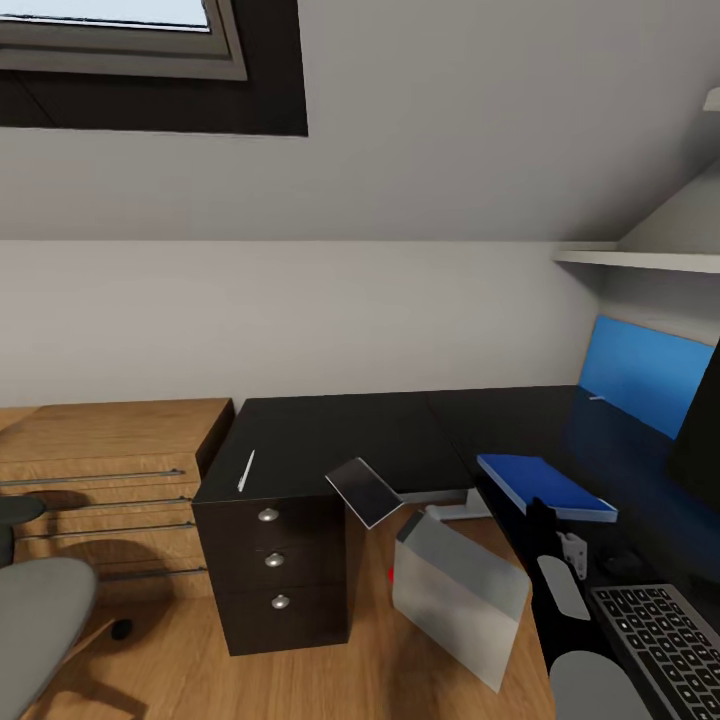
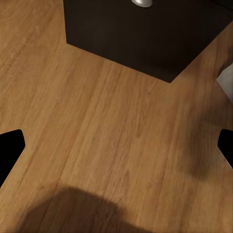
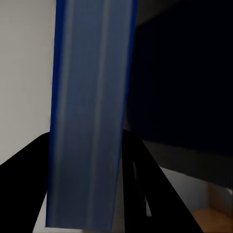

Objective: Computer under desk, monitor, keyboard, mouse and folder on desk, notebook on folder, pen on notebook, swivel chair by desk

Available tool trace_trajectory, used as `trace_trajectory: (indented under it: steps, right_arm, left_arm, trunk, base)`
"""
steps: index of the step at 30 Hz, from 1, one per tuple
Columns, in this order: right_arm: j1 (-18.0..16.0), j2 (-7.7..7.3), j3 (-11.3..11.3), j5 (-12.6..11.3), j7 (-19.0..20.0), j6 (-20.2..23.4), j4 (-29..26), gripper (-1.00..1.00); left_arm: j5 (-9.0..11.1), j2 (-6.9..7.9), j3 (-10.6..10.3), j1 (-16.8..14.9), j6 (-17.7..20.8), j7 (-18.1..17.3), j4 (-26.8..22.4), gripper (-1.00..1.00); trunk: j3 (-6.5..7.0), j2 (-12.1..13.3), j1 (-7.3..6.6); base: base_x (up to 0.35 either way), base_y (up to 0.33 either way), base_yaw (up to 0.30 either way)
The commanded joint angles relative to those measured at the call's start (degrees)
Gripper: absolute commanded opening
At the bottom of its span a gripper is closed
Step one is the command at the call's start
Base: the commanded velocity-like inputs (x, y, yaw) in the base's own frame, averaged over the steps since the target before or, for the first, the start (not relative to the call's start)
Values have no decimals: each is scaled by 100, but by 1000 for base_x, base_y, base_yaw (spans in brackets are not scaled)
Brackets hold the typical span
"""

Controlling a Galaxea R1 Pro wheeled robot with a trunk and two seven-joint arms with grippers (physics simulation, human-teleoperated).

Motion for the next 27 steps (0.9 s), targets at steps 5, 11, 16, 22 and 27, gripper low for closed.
trace_trajectory:
  steps: [5,11,16,22,27]
  right_arm:
    - [-4,-19,-6,-53,8,-13,28,-100]
    - [-4,-23,-2,-45,10,-14,29,-100]
    - [-4,-23,-1,-43,10,-14,31,-100]
    - [-4,-23,5,-42,10,-14,31,-100]
    - [-4,-23,7,-42,10,-14,27,-100]
  left_arm:
    - [46,5,-45,-6,-29,40,-1,100]
    - [60,5,-48,-6,-17,56,-3,100]
    - [62,5,-48,-6,-16,58,-2,100]
    - [47,5,-48,-6,-22,52,-4,100]
    - [41,5,-48,-6,-24,46,-5,100]
  trunk:
    - [-6,-3,0]
    - [-42,-84,44]
    - [-114,-244,131]
    - [-114,-244,131]
    - [-114,-244,131]
  base:
    - [0,0,0]
    - [0,0,0]
    - [0,0,0]
    - [0,0,0]
    - [26,0,0]
